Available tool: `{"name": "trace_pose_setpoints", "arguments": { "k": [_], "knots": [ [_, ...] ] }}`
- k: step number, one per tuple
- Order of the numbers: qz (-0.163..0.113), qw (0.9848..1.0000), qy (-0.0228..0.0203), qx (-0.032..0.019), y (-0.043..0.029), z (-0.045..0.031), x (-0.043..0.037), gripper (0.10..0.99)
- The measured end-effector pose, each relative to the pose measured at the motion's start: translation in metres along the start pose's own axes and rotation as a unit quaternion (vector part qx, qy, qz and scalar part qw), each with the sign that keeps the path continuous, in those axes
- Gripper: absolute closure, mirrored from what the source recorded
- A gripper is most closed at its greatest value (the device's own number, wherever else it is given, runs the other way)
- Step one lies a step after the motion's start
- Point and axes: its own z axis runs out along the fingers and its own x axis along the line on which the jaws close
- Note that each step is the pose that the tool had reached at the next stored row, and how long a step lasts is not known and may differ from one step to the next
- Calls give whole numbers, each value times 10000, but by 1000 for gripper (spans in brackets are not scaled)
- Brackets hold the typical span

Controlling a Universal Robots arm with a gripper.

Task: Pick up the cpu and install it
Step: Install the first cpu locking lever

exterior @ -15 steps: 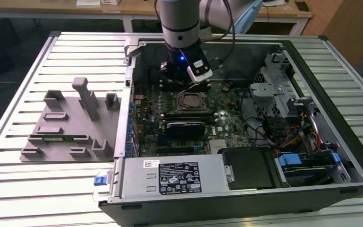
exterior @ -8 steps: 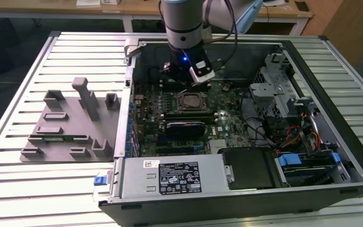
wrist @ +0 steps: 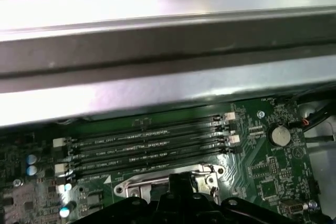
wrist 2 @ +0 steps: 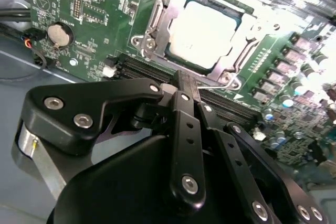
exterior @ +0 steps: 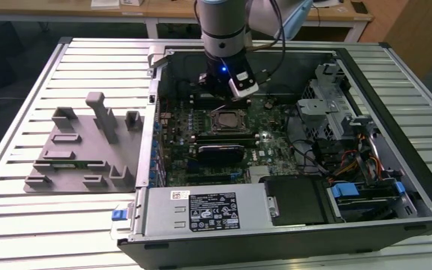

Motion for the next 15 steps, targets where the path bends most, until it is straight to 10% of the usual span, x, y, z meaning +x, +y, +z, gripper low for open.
{"name": "trace_pose_setpoints", "arguments": {
  "k": [6, 11, 15],
  "knots": [
    [0, 10000, -15, -3, 72, 19, 12, 980],
    [7, 9998, -179, -26, 70, 36, 15, 980],
    [129, 9997, -218, -11, 63, 68, 23, 980]
  ]
}}
